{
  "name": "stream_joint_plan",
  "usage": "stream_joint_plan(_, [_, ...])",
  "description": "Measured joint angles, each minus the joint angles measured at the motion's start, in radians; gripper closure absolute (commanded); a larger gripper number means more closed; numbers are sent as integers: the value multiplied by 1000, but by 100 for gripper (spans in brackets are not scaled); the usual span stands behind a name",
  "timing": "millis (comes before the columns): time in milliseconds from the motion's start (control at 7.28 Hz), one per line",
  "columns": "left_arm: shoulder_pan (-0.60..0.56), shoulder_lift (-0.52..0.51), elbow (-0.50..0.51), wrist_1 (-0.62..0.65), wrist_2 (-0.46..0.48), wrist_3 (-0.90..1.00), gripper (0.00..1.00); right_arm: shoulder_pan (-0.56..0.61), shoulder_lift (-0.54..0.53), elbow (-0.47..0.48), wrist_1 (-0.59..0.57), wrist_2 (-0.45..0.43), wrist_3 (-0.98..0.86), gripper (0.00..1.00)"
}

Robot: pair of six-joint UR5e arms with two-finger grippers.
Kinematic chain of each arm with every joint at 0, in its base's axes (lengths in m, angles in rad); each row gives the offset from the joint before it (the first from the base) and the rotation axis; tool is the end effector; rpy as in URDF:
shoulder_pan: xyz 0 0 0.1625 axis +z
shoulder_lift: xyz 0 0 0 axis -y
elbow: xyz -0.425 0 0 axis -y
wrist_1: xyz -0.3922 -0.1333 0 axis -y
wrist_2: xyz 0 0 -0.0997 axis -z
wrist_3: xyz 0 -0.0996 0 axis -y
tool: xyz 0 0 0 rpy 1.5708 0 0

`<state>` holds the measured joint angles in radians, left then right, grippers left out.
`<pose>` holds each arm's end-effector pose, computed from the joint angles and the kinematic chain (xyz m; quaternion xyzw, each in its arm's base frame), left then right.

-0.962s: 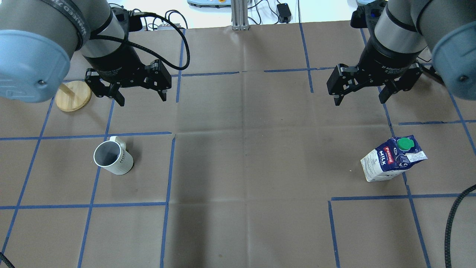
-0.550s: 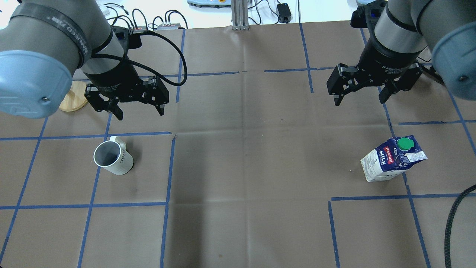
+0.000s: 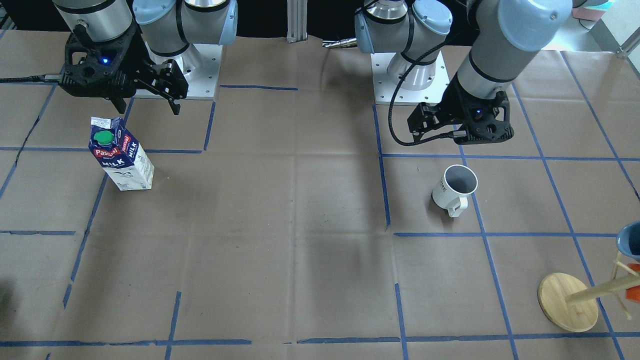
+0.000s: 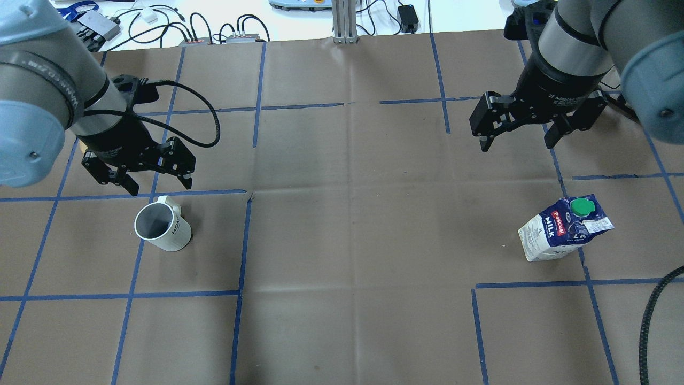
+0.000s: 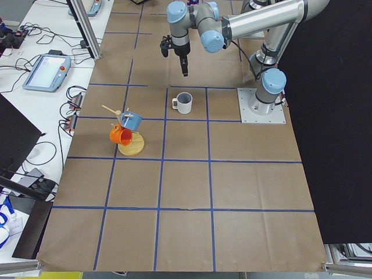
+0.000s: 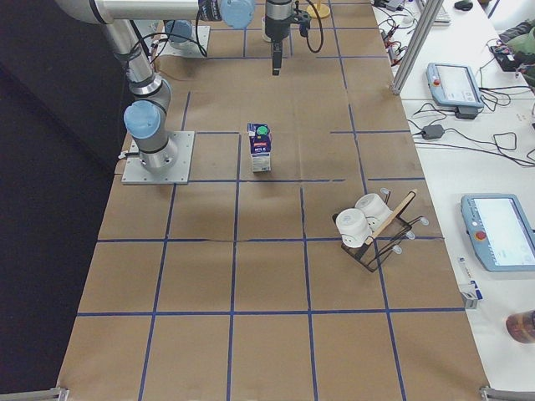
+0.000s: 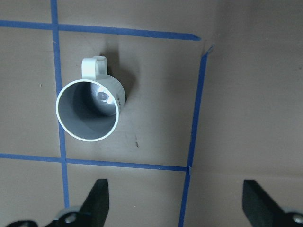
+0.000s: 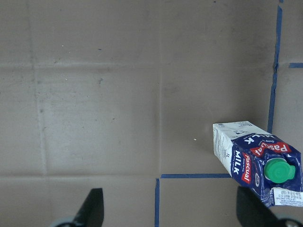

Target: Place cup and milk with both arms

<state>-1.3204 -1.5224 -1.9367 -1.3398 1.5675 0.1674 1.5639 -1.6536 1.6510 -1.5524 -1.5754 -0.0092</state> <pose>-0.0198 -0.4621 0.3567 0.0415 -0.9982 -0.0420 0.0106 0.1297 -0.4561 0.4859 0.0012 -1.0000 -0.0079 0.0022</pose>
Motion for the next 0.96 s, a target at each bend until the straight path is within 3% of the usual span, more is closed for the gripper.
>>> stream_joint_plan(275, [100,15,-138,186,1,108,0,0,0,0,0,0,0,0])
stream_joint_plan(962, [181,-81,-174,355,0,186,0,0,0,0,0,0,0,0])
